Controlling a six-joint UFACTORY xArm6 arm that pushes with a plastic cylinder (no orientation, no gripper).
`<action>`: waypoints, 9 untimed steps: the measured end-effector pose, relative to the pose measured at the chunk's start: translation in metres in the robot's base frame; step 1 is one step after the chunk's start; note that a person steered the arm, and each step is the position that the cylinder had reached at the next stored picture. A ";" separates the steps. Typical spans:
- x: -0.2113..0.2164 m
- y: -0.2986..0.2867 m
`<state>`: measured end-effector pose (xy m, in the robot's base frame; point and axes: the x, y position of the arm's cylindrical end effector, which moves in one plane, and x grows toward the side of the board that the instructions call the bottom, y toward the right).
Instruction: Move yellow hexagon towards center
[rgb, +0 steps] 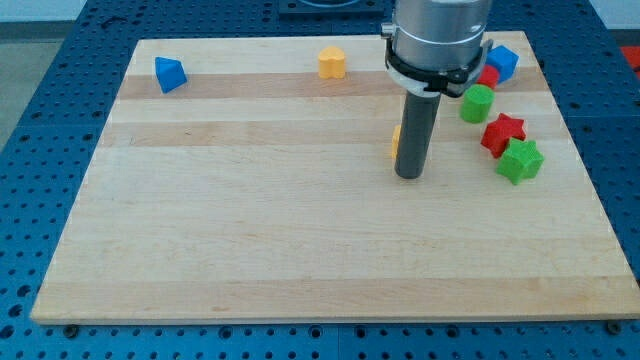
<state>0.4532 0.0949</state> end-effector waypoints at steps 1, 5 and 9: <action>-0.006 0.057; -0.037 0.003; -0.033 -0.131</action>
